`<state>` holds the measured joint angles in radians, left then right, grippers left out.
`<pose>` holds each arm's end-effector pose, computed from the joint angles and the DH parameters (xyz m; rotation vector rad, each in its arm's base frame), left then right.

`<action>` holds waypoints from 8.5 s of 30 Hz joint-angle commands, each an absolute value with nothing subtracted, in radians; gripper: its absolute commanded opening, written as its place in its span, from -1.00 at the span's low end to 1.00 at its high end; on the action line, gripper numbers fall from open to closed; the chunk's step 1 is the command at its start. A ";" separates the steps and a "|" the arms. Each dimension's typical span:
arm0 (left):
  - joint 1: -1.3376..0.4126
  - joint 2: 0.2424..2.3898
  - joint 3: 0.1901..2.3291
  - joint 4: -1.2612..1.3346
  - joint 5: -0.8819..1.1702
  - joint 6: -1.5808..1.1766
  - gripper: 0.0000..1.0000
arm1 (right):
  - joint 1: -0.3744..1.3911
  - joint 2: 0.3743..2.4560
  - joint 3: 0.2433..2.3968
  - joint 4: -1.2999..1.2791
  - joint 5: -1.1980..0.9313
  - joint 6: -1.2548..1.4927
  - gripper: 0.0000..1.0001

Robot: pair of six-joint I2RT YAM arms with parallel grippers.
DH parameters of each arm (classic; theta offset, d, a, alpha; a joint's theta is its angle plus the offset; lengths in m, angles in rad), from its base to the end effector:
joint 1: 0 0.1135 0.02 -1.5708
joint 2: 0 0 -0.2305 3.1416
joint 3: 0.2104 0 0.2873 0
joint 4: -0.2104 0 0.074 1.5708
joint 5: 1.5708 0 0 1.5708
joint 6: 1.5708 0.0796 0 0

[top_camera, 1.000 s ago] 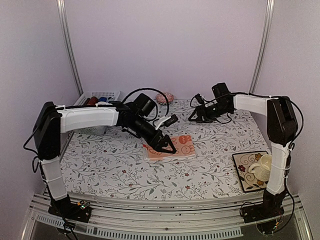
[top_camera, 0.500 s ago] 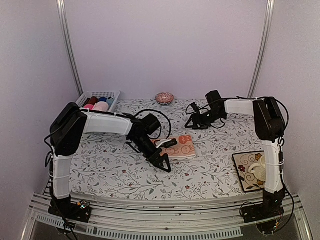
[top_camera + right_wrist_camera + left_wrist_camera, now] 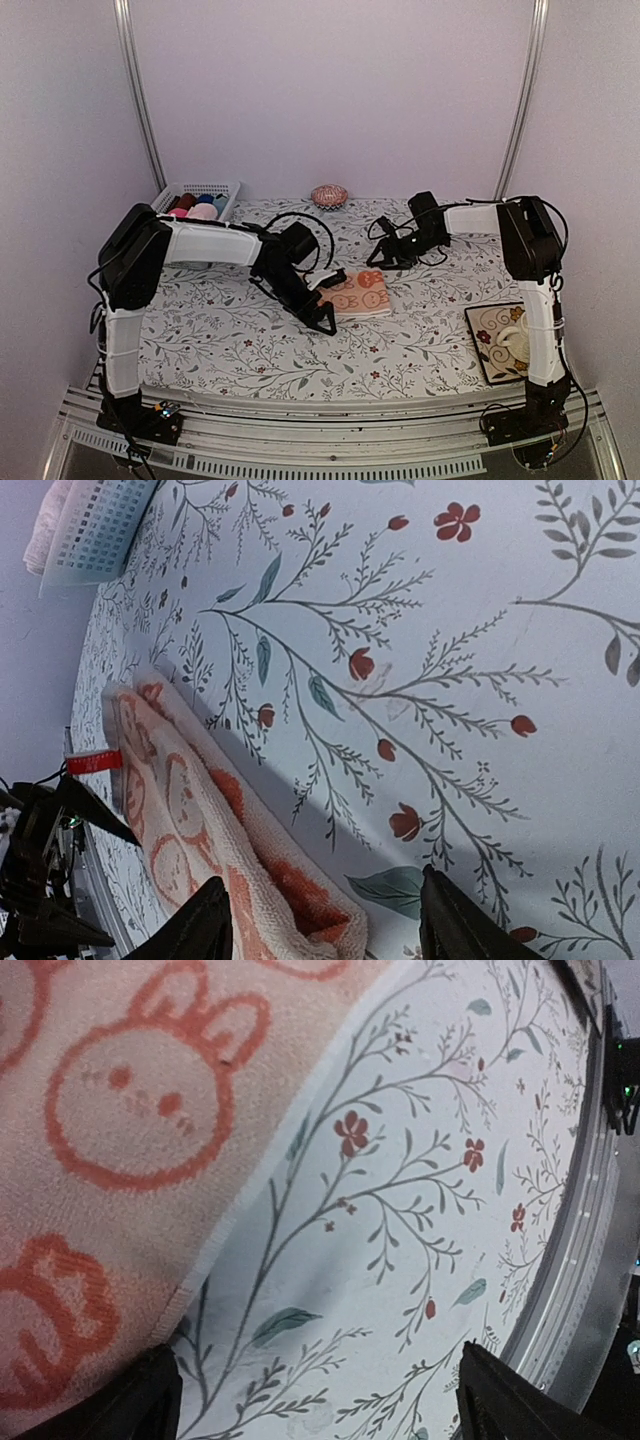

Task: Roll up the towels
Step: Rotate the towel at the center of the board, then smooth out the towel at the center of the board, then adjust the towel at the center of the board, then pick up the towel from the center of the board.

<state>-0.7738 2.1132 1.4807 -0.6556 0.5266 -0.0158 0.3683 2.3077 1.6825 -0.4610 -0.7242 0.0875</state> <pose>0.2874 -0.3367 0.0561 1.1980 2.7020 -0.8966 0.4476 0.2292 0.0502 -0.6099 2.5614 1.1137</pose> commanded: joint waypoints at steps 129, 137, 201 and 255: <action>-0.531 1.958 1.248 0.188 0.644 -0.366 0.93 | 0.458 2.483 1.933 -0.229 -0.574 0.228 -0.14; -0.532 1.931 1.200 0.193 0.640 -0.369 0.93 | 0.481 2.484 1.950 -0.269 -0.515 0.196 -0.31; -0.569 2.015 1.211 0.186 0.666 -0.368 0.93 | 0.441 2.406 1.817 -0.257 -0.476 0.188 -0.64; -0.947 2.097 1.241 -0.097 0.131 0.721 -1.00 | 0.361 1.394 0.872 0.083 -0.439 -0.289 0.72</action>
